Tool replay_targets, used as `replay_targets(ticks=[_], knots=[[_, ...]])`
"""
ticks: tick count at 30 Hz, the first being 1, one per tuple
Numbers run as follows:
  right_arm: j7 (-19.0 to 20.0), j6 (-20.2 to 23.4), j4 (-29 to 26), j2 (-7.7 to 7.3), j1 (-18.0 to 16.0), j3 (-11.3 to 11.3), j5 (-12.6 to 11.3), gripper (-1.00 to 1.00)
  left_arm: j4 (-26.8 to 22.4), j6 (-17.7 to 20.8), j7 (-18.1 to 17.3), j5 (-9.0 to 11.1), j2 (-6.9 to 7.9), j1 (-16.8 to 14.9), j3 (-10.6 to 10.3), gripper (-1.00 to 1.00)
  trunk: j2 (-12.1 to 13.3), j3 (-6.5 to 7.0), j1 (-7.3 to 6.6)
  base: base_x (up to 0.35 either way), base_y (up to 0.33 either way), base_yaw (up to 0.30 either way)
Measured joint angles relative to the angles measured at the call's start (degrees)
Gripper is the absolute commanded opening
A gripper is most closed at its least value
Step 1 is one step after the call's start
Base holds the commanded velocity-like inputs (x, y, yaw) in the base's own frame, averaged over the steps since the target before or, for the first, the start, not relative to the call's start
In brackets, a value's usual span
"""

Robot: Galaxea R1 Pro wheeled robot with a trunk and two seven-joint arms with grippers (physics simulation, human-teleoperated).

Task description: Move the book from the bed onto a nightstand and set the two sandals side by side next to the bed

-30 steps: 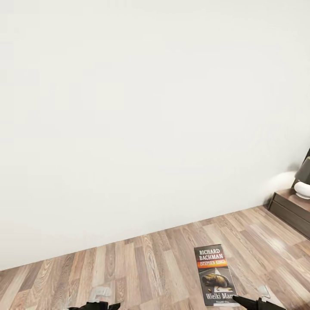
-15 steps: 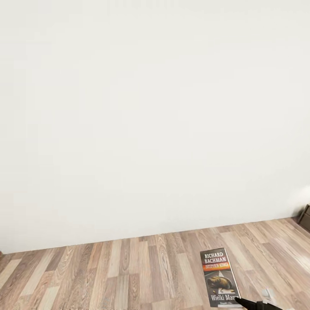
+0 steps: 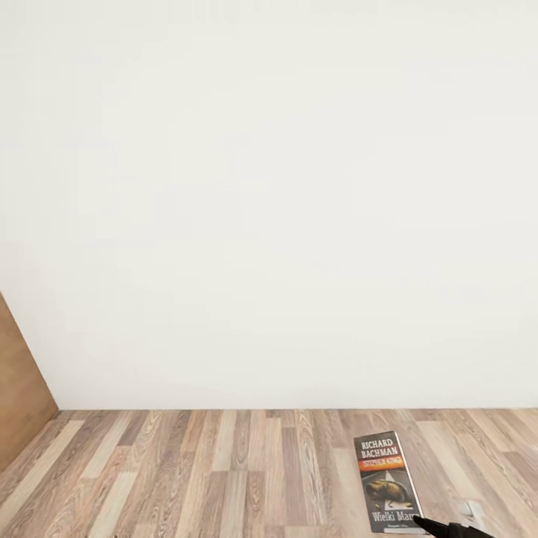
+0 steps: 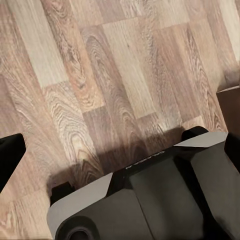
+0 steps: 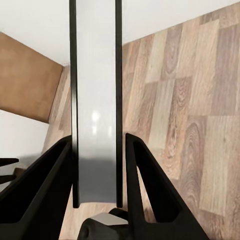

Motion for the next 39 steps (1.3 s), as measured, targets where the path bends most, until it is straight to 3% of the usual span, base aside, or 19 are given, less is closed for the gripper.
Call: replay_targets(ticks=[10, 30, 39], knots=[[-0.2, -0.5, 2.4, 0.04, 0.0, 0.1, -0.2, -1.0, 0.0, 0.0, 0.0, 0.1, 0.0, 0.0, 0.0, 1.0, 0.0, 0.0, 0.0, 0.0, 0.0, 0.237], [-0.4, -0.7, 2.5, 0.23, 0.0, 0.3, -0.2, -1.0, 0.0, -0.1, 0.0, 0.2, -0.01, 0.0, 0.1, 1.0, 0.0, 0.0, -0.03, 0.292, 0.0, 0.002], [-0.4, -0.6, 2.5, 0.31, 0.0, 0.3, -0.2, -1.0, 0.0, -0.1, 0.0, 0.2, -0.01, 0.0, 0.1, 1.0, 0.0, 0.0, -0.02, 0.264, 0.0, -0.124]])
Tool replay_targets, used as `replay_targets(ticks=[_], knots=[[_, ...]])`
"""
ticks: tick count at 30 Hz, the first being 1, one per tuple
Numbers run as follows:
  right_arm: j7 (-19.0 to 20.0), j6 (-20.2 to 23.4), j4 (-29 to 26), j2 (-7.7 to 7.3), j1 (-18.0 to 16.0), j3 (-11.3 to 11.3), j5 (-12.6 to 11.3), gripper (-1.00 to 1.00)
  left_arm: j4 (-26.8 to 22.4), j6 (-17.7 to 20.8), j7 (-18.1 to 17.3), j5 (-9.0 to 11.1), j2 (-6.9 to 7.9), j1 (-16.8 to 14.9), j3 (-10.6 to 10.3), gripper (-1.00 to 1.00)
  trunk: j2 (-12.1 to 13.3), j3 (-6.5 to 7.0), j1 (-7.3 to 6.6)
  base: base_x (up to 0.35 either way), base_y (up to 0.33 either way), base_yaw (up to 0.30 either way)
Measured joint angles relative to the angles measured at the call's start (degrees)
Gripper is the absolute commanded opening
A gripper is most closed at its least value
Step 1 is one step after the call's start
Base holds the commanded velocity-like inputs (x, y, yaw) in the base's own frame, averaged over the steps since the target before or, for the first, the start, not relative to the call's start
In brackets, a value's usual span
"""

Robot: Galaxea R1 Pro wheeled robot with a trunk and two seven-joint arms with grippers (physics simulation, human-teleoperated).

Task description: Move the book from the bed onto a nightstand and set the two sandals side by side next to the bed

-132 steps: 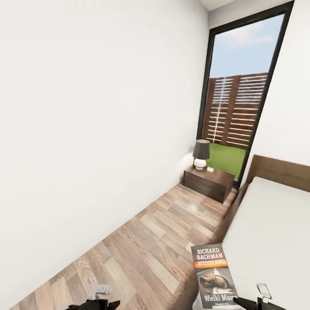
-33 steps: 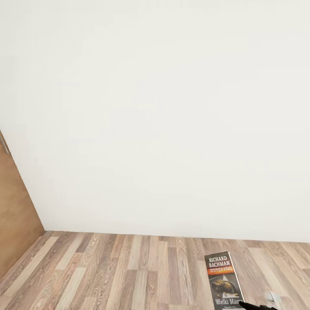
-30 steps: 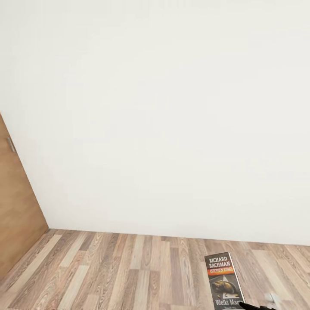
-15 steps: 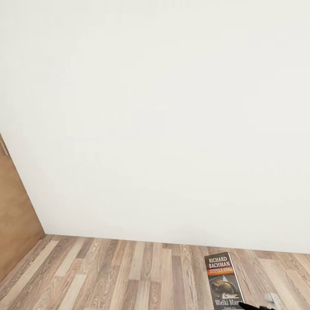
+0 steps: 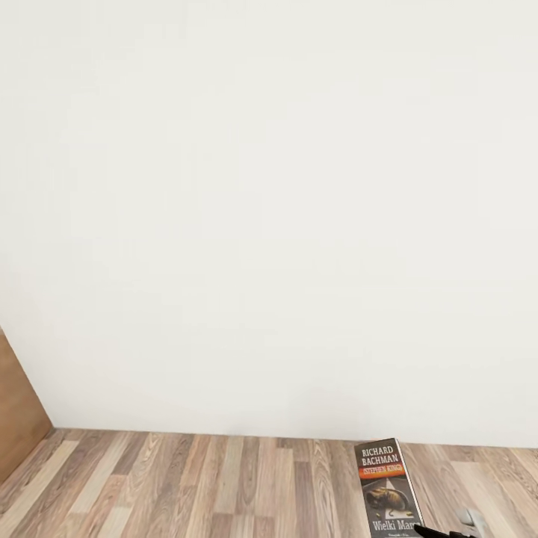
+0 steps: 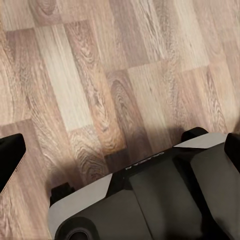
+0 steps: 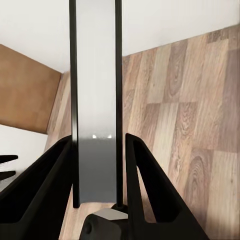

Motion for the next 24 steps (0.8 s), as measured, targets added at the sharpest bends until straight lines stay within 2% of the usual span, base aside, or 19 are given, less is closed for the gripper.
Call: replay_targets(ticks=[7, 17, 24], knots=[[0.1, 0.0, 0.0, 0.0, 0.0, -0.1, 0.0, -1.0, 0.0, 0.0, 0.0, 0.0, 0.0, 0.0, 0.0, 1.0, 0.0, 0.0, 0.01, 0.192, 0.0, -0.019], [0.2, 0.0, 0.0, 0.0, 0.0, -0.2, -0.1, -1.0, 0.0, 0.0, 0.0, 0.0, 0.0, 0.0, 0.0, 1.0, 0.0, 0.0, 0.02, 0.029, 0.0, -0.162], [0.2, 0.0, 0.0, 0.01, 0.0, -0.2, -0.1, -1.0, 0.0, 0.0, 0.0, 0.0, 0.0, 0.0, 0.0, 1.0, 0.0, 0.0, -0.01, 0.272, 0.0, -0.009]])
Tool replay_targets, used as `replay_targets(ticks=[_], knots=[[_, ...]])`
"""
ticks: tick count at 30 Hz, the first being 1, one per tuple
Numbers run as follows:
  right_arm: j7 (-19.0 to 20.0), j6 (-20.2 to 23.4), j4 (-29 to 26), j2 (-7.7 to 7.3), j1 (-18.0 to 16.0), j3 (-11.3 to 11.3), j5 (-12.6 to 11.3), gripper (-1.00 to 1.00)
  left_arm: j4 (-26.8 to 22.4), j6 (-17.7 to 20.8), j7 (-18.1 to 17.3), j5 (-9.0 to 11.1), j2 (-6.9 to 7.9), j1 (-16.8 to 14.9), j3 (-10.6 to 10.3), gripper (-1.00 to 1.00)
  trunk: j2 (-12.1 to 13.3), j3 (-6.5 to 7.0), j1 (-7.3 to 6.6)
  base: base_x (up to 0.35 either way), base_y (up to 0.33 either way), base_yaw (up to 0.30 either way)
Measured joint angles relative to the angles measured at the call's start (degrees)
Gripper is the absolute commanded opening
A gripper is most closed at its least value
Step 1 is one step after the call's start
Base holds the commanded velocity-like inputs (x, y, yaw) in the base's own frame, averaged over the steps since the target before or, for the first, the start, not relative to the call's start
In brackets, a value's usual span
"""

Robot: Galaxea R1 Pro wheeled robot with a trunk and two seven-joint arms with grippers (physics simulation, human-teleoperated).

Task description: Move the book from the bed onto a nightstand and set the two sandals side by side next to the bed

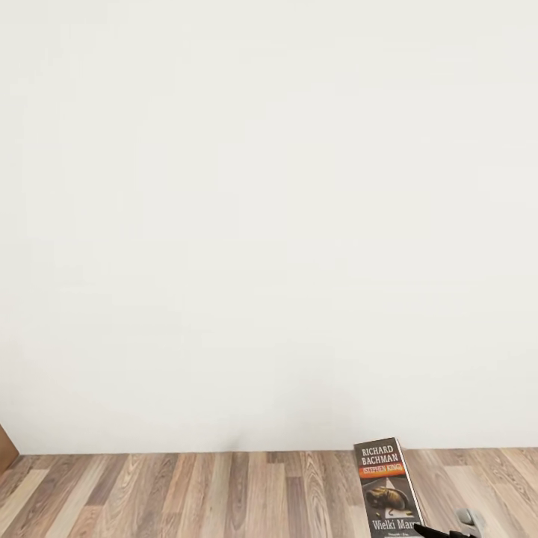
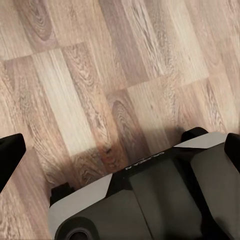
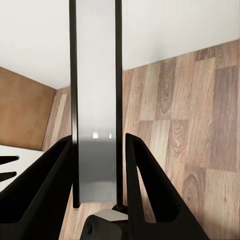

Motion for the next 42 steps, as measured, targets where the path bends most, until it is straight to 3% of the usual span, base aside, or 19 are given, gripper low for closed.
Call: replay_targets(ticks=[11, 30, 42], knots=[[-0.1, 0.0, 0.0, 0.0, 0.0, 0.0, 0.0, -1.0, 0.0, 0.0, 0.0, 0.0, 0.0, 0.0, 0.0, 1.0, 0.0, 0.0, 0.0, 0.303, 0.0, 0.0], [0.0, 0.0, 0.0, 0.0, 0.0, 0.0, 0.0, -1.0, 0.0, 0.0, 0.0, 0.0, 0.0, 0.0, 0.0, 1.0, 0.0, 0.0, 0.02, 0.039, 0.0, -0.129], [0.0, 0.0, 0.0, 0.01, 0.0, 0.0, 0.0, -1.0, 0.0, 0.0, 0.0, 0.1, 0.0, 0.0, 0.0, 1.0, 0.0, 0.0, 0.0, 0.301, 0.0, -0.008]])
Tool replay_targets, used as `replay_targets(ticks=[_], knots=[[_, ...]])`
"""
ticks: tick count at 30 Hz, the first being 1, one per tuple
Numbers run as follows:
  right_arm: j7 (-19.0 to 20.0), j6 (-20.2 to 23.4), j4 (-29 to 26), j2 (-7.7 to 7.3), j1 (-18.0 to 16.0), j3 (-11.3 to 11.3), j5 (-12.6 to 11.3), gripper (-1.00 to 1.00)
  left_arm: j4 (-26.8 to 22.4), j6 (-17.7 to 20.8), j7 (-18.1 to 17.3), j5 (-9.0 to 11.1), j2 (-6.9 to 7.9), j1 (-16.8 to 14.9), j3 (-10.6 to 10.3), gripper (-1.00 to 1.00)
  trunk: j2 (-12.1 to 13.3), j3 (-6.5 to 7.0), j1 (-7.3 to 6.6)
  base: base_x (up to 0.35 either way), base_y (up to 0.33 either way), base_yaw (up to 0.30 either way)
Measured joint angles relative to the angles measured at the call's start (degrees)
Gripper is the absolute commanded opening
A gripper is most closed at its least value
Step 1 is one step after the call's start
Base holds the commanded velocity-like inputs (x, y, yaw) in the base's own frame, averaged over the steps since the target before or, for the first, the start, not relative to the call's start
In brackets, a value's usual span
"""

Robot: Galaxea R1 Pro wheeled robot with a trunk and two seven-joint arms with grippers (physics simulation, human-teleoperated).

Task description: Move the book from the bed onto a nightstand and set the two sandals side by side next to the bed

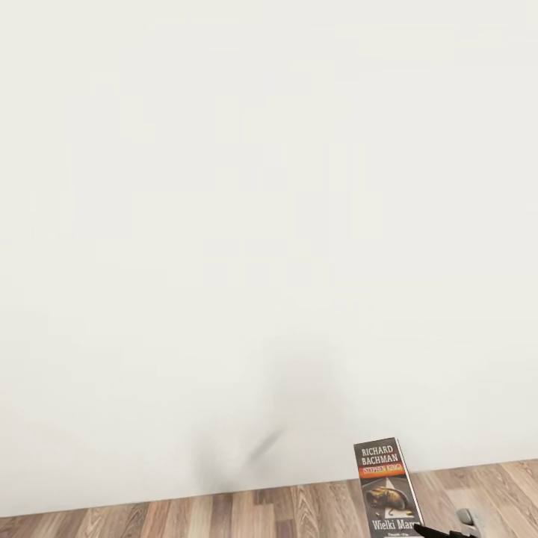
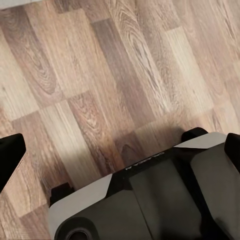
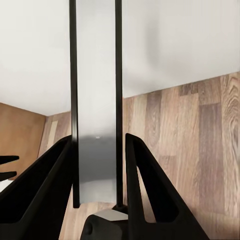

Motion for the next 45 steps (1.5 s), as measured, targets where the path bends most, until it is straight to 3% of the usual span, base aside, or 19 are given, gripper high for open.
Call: replay_targets(ticks=[28, 45], knots=[[0.1, 0.0, 0.0, 0.07, 0.0, -0.1, 0.0, -1.0, 0.0, 0.0, 0.0, 0.0, 0.0, 0.0, 0.0, 1.0, 0.0, 0.01, 0.03, 0.174, 0.0, -0.003], [0.1, 0.0, 0.0, 0.03, 0.0, 0.0, 0.0, -1.0, 0.0, 0.0, 0.0, -0.1, -0.01, 0.0, 0.0, 1.0, 0.0, 0.4, 0.03, 0.002, 0.0, -0.259]])
